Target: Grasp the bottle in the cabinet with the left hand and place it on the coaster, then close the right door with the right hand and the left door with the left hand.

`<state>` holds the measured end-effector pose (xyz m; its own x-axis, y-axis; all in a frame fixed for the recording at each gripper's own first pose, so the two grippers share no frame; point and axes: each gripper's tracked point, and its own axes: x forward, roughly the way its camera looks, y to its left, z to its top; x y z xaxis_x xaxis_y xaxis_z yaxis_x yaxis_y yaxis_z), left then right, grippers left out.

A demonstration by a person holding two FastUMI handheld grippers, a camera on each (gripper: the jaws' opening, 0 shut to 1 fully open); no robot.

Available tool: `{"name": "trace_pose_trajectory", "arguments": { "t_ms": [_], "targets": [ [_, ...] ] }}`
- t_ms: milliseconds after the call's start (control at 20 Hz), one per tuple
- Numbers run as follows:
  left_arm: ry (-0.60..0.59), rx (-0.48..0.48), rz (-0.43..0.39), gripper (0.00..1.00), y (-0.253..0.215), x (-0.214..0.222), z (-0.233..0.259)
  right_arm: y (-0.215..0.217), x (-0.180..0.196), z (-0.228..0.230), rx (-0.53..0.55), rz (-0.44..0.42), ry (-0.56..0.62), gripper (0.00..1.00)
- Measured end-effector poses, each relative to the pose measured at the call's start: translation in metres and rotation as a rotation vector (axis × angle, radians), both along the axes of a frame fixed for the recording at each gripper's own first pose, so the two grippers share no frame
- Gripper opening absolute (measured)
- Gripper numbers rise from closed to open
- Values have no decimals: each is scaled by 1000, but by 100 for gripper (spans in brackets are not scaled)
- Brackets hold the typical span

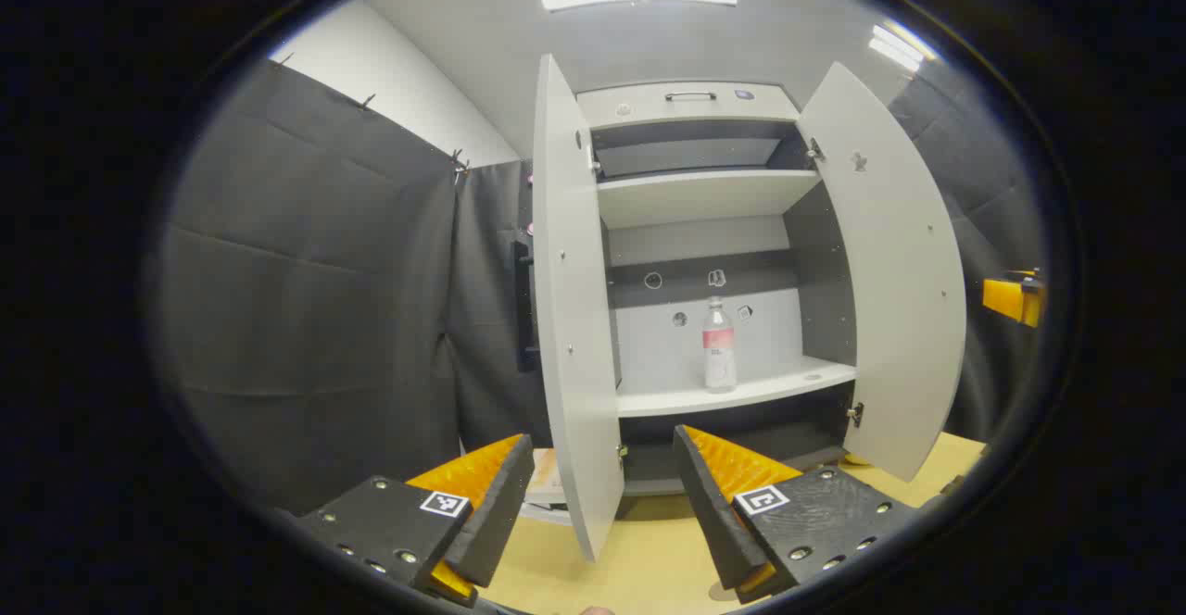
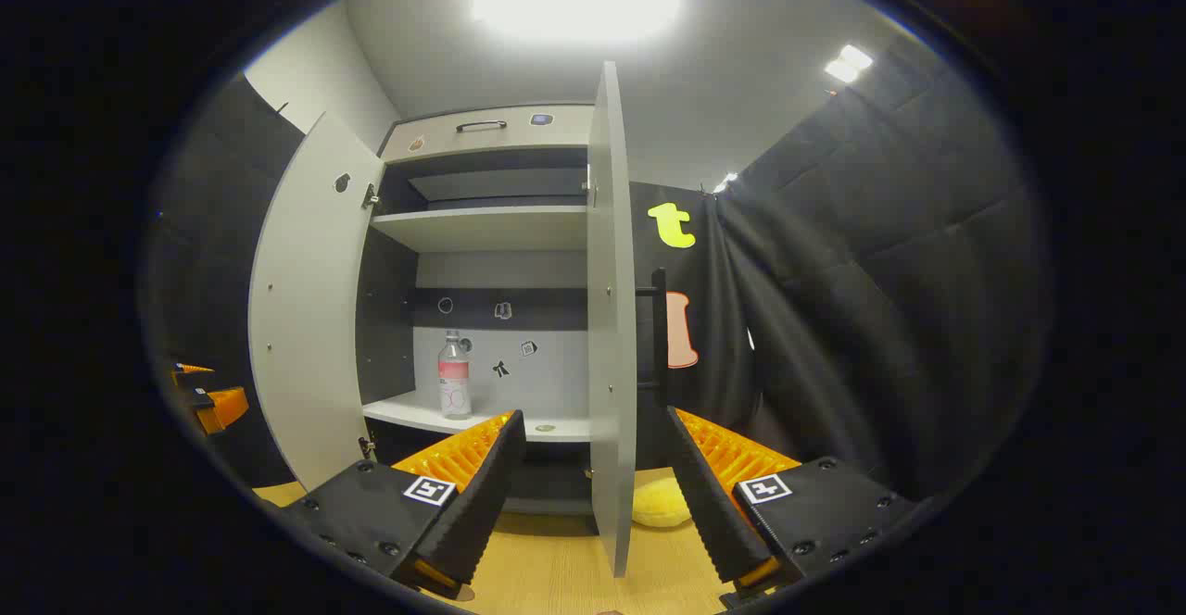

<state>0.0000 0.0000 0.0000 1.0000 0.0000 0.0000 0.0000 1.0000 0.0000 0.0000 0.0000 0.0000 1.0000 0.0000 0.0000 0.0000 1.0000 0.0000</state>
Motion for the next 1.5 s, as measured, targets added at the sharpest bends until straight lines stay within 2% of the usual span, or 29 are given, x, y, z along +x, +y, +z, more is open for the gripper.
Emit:
{"name": "trace_pose_trajectory", "arguments": {
  "t_ms": [50,350,400,550,600,650,750,800,850,1100,1250,1300,1400,1450,1500],
  "targets": [
    [-1,-2,0,95,-1,0,0,0,1,0,-2,0,-1,95],
    [-9,6,6,95,-1,2,1,-1,4,-4,-6,3,7,95],
    [-10,7,4,88,-2,3,3,-1,5,-4,-6,3,7,95],
    [-18,11,0,83,-8,4,6,-5,6,-5,-11,3,5,95],
    [-20,13,-1,81,-11,5,7,-6,6,-5,-13,4,6,92],
    [-22,15,-2,84,-14,5,7,-8,6,-7,-16,6,7,95],
    [-23,14,-8,92,-22,6,9,-12,7,-9,-19,13,10,95],
    [-23,12,-14,95,-27,7,11,-14,7,-9,-22,16,10,92],
    [-23,7,-21,95,-33,7,11,-17,8,-12,-26,20,9,95],
    [-57,-14,-62,95,-70,22,31,-25,5,-31,-33,71,35,95],
    [-84,-1,-74,95,-90,40,46,-29,2,-40,-14,88,55,95],
    [-93,2,-71,95,-95,48,52,-31,1,-40,-13,89,54,92],
    [-101,-3,-68,95,-105,71,58,-35,1,-40,-23,84,47,95],
    [-99,-12,-74,81,-111,82,59,-39,2,-43,-30,76,48,95],
    [-100,-23,-86,88,-118,94,62,-42,3,-45,-33,65,53,95]
  ]
}}
